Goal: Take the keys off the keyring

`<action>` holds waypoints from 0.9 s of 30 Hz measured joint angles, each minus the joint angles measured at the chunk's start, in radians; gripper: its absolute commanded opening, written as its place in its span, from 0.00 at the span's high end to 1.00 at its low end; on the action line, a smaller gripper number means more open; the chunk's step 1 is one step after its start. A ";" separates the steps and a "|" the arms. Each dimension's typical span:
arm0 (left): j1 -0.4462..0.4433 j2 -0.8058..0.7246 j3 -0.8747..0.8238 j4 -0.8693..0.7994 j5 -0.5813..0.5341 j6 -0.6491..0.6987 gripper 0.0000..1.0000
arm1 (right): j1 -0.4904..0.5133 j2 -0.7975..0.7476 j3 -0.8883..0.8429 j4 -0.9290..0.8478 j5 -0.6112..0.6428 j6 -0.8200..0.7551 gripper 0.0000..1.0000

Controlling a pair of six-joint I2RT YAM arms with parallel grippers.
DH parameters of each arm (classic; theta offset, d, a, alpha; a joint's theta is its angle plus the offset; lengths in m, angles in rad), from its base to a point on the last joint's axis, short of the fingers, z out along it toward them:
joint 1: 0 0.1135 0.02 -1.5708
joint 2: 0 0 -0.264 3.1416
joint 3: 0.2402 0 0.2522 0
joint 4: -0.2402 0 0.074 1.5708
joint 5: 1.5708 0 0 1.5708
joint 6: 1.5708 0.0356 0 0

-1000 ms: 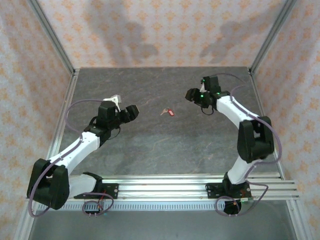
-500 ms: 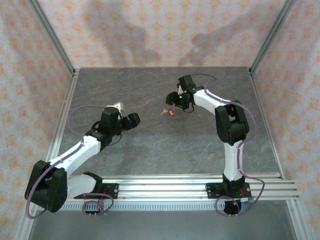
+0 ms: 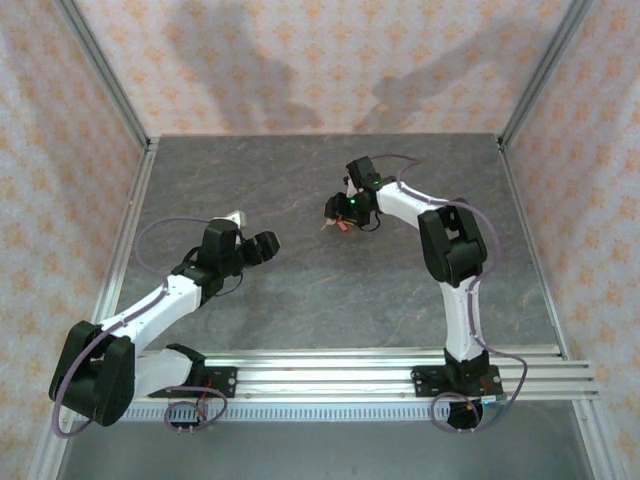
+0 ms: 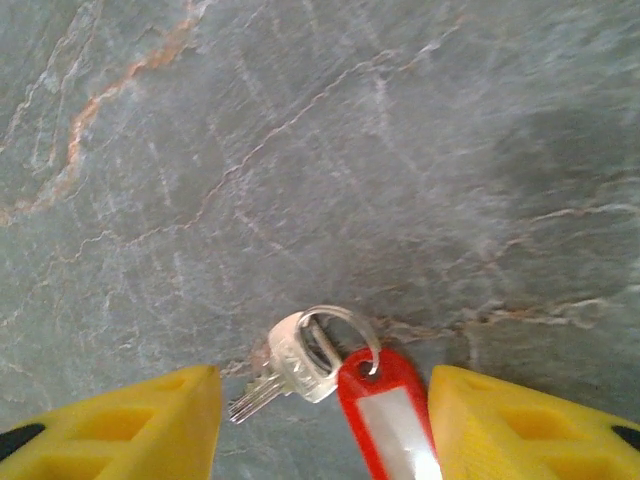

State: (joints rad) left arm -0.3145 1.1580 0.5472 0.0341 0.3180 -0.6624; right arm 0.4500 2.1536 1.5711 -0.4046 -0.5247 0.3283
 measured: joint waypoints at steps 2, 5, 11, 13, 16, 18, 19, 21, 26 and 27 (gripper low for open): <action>0.000 0.000 -0.001 0.001 0.000 -0.004 0.25 | 0.012 0.000 -0.003 0.001 -0.004 -0.005 0.52; 0.000 0.000 -0.002 0.004 0.000 -0.008 0.25 | 0.027 0.000 -0.020 0.011 -0.025 -0.009 0.53; 0.000 0.000 -0.014 0.008 0.000 -0.020 0.27 | 0.044 -0.029 -0.061 0.033 -0.033 -0.011 0.53; 0.000 0.000 -0.014 0.009 0.000 -0.022 0.27 | 0.048 -0.032 -0.062 0.029 -0.021 -0.012 0.52; 0.000 0.000 -0.014 0.011 0.000 -0.022 0.27 | 0.051 -0.037 -0.062 0.021 0.006 -0.016 0.50; 0.000 0.000 -0.014 0.012 0.001 -0.022 0.27 | 0.051 -0.038 -0.061 0.015 0.031 -0.018 0.50; 0.000 0.000 -0.014 0.012 0.000 -0.022 0.27 | 0.051 -0.038 -0.059 0.009 0.039 -0.019 0.50; 0.000 -0.004 -0.016 0.012 0.000 -0.022 0.27 | 0.051 -0.038 -0.056 0.000 0.056 -0.019 0.51; 0.000 -0.037 -0.026 0.012 0.001 -0.022 0.29 | 0.051 -0.037 -0.032 -0.008 0.078 -0.019 0.53; 0.000 -0.040 -0.027 0.012 0.002 -0.022 0.29 | 0.051 -0.036 -0.026 -0.008 0.080 -0.019 0.54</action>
State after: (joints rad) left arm -0.3145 1.1175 0.5198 0.0463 0.3202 -0.6846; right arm 0.5007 2.1178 1.5455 -0.4126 -0.4446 0.3092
